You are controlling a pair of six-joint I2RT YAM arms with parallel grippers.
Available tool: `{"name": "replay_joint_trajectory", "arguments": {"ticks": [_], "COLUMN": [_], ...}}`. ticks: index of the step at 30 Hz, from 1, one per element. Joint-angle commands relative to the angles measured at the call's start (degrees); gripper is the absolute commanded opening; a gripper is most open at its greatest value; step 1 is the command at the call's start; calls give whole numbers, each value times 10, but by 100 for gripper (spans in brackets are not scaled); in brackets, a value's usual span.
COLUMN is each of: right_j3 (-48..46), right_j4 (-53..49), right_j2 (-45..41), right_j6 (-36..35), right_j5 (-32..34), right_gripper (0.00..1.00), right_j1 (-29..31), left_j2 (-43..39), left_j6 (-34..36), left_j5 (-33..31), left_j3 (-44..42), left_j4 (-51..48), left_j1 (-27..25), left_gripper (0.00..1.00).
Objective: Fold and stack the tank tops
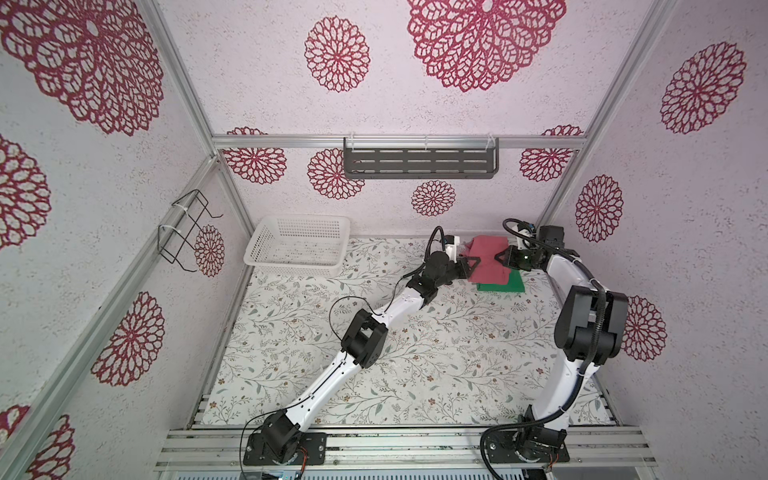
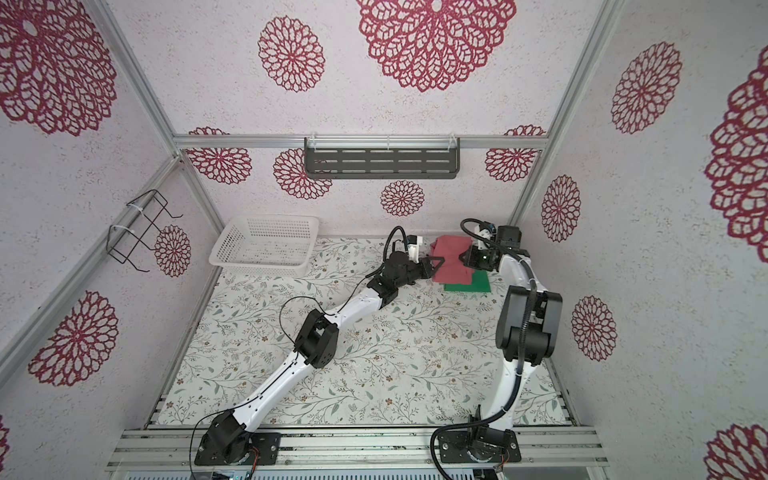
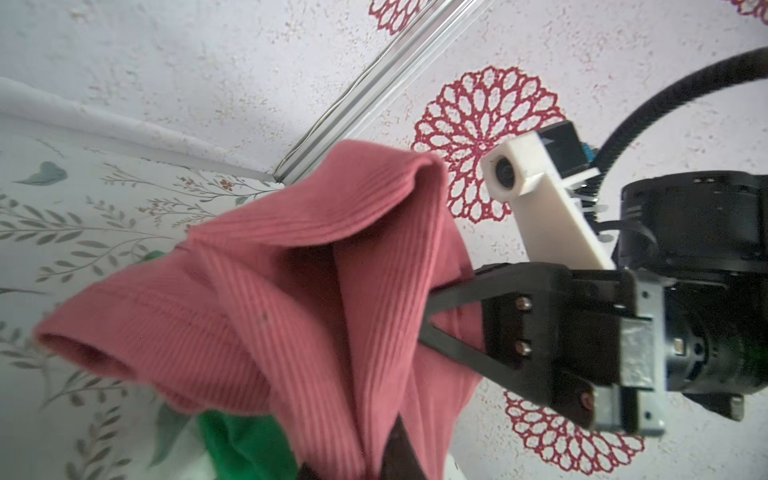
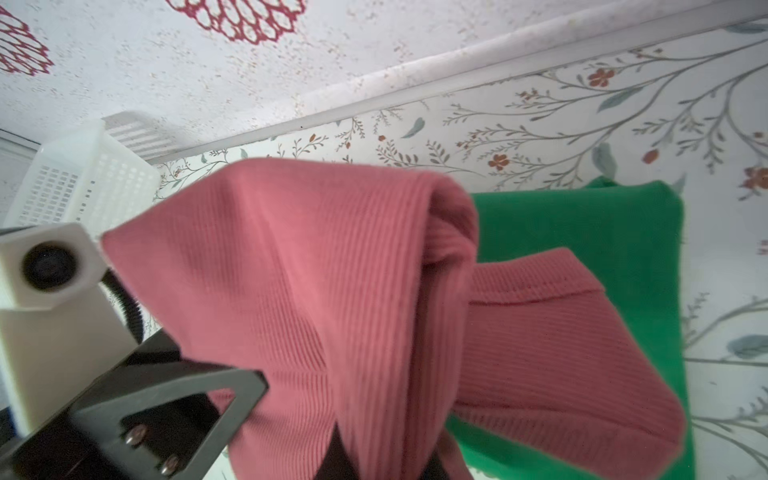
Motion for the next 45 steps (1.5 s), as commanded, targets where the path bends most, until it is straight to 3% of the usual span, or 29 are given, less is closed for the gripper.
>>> {"name": "replay_joint_trajectory", "arguments": {"ticks": [1,4,8,22,23,25,28,30,33,34,35,40,45], "right_j3": [23,29,52,104,109,117,138,152,157,154,143,12,-215], "right_j4": [-1,5,-8,-8,-9,-7,-5,-4,-3,-1,5,76,194], "right_j2": [-13,-6,17,102,105,109,110,103,77,65,48,-64,-221], "right_j6": [-33,-34,-47,-64,-67,-71,-73,-72,-66,-63,-57,-33,-20], "right_j5": [-12,-13,-2,39,41,49,44,19,0,2,5,64,285], "right_gripper": [0,0,0,0,0,0,22,40,60,72,96,99,99], "right_j1": [-21,-33,-42,-49,-48,-48,-48,-48,-45,-44,-42,-8,84], "left_j2": [8,12,32,73,73,71,38,-22,-148,-190,-241,-479,-732], "left_j6": [34,60,26,34,37,38,42,61,125,146,170,238,336], "left_j5": [-73,-97,-120,-126,-126,-123,-100,-84,-108,-119,-136,-215,-303], "left_j3": [24,23,24,23,22,12,-47,-137,-306,-359,-419,-665,-836], "left_j4": [5,-11,-6,55,60,75,127,169,210,215,220,192,25], "left_j1": [-18,-34,-37,-30,-30,-28,-19,-11,0,4,9,46,74], "left_gripper": [0,0,0,3,7,25,64,81,91,94,97,97,97]}}
